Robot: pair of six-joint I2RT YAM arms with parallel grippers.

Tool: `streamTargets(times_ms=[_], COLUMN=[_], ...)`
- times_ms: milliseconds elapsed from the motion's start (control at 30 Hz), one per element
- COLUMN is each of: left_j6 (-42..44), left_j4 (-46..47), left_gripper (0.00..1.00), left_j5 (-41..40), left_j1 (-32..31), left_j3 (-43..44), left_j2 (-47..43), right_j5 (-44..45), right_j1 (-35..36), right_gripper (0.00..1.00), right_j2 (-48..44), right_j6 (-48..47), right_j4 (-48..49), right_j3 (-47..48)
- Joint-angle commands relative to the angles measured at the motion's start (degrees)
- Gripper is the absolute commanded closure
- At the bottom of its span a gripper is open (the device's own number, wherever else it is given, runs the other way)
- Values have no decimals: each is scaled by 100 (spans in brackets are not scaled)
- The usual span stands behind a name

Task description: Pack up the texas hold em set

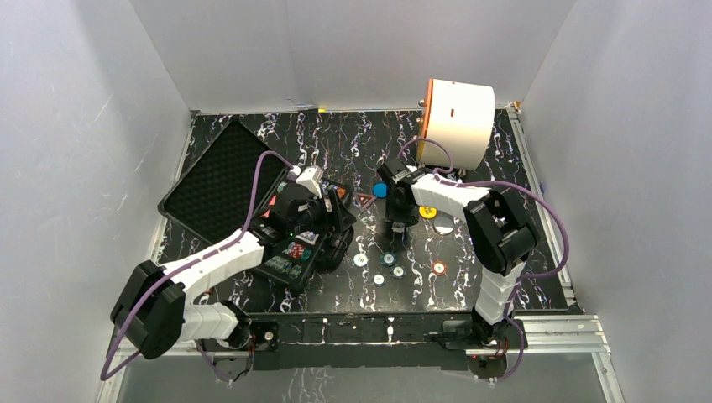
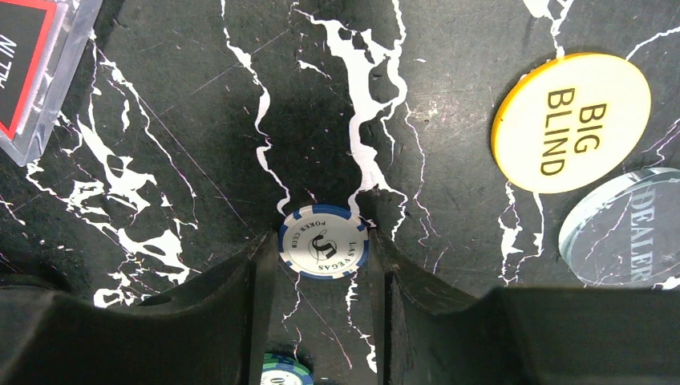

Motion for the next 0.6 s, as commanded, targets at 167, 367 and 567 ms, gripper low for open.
streamTargets(times_ms=[167,367,567], left_j6=[-94,-153,-326], left_j4=[197,304,591], left_gripper=[21,19,22], left_j5=[308,559,887], left_j1=[18,13,7], left_j3=[32,43,-27], left_j2=[83,229,499], right_j5=[1,-179,-568], right_j1=[-35,-35,-35], right_gripper=[56,55,55], right_j2=[26,-735,-1301], right_j6=[189,424,892], right_j4=[55,209,426], right_j3=[-196,-314,-576])
